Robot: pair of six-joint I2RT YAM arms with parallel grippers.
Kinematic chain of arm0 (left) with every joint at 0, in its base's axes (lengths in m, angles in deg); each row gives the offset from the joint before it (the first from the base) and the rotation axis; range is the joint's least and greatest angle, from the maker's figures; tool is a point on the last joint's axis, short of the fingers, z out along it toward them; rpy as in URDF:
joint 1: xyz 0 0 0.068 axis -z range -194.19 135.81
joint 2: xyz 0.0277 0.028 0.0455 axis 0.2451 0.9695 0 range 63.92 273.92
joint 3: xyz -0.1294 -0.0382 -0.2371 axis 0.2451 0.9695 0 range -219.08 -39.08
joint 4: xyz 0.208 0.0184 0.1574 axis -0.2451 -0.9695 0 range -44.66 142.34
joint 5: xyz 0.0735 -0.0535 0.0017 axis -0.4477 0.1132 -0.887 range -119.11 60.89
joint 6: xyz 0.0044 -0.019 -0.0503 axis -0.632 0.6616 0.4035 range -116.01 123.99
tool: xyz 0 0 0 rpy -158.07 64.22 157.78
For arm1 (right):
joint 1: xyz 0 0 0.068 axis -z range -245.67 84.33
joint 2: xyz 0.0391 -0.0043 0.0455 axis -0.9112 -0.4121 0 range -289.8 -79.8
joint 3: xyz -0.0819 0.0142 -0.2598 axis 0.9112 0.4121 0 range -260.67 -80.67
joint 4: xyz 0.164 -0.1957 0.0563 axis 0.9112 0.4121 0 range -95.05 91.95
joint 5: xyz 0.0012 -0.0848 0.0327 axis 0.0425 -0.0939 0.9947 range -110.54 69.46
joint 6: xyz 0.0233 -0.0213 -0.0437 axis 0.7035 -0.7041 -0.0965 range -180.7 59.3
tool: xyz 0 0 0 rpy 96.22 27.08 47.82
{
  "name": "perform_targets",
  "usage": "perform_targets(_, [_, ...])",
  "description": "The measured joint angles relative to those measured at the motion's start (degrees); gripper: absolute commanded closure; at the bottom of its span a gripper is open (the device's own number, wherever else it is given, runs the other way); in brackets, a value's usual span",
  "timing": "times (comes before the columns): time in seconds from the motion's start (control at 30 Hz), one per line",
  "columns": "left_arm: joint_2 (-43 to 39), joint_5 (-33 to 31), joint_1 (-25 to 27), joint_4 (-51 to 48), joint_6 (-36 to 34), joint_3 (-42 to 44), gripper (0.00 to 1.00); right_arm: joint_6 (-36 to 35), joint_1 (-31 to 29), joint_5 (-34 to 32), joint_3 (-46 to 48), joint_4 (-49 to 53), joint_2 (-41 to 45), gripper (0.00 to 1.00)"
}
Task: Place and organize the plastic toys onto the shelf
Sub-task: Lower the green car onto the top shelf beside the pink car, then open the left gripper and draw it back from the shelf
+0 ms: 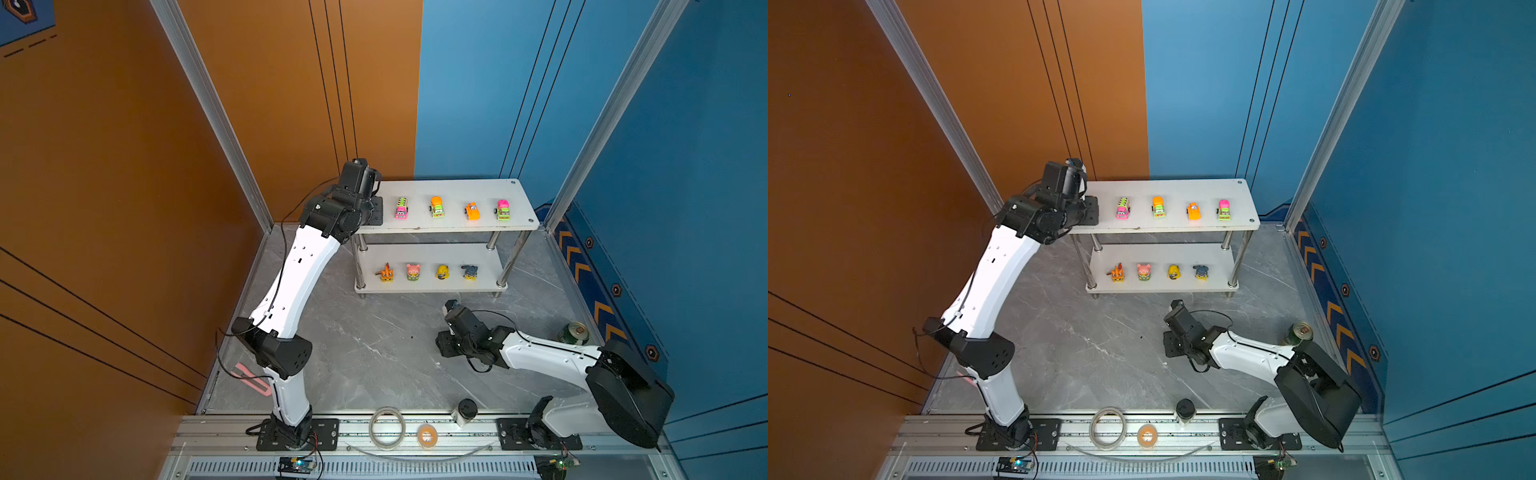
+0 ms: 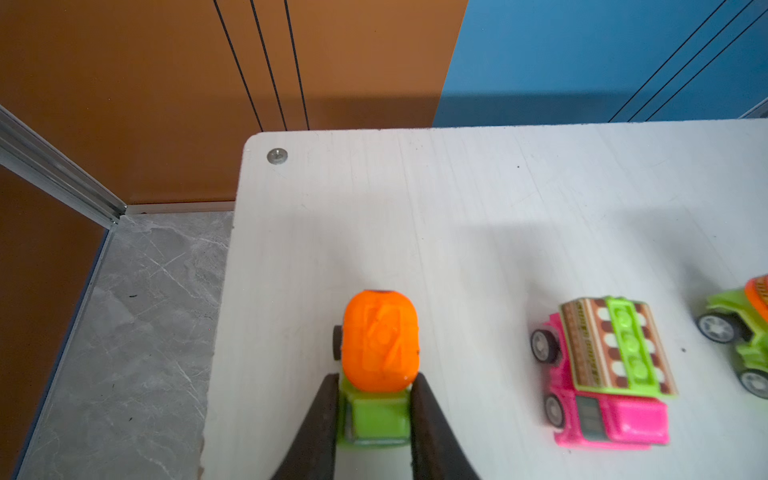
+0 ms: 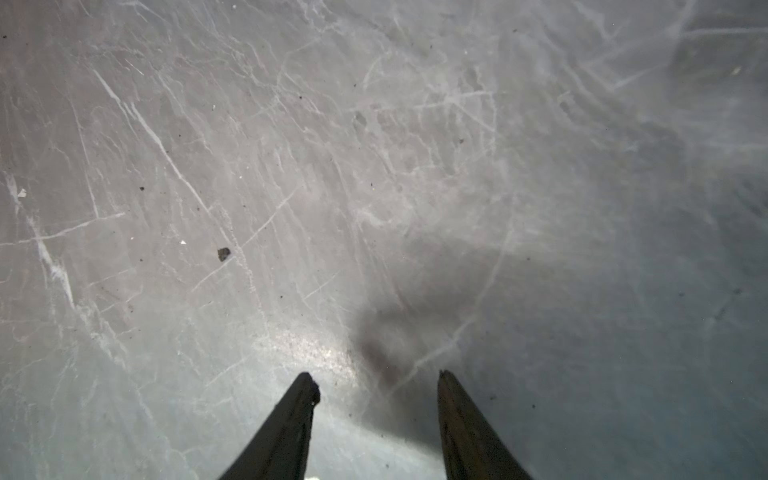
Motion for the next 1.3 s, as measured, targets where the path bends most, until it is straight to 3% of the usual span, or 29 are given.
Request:
perform_targets(0.6, [0.76,-2.91,0.59,-0.33,1.49,-0.74,0.7,0.0,0.04,-0.02,1.68,-0.42,2.97,0.49])
perform_targets(0.87, [0.87,-3.13,0.59,-0.37,2.38,-0.74,0.59,0.0,0.11,-0.02,1.68,-0.42,2.99,0.49])
perform_targets(1.3, [1.01,-3.17,0.94,-0.37,2.82,-0.98,0.58,0.0,0.15,-0.02,1.79,-0.42,2.99,0.49])
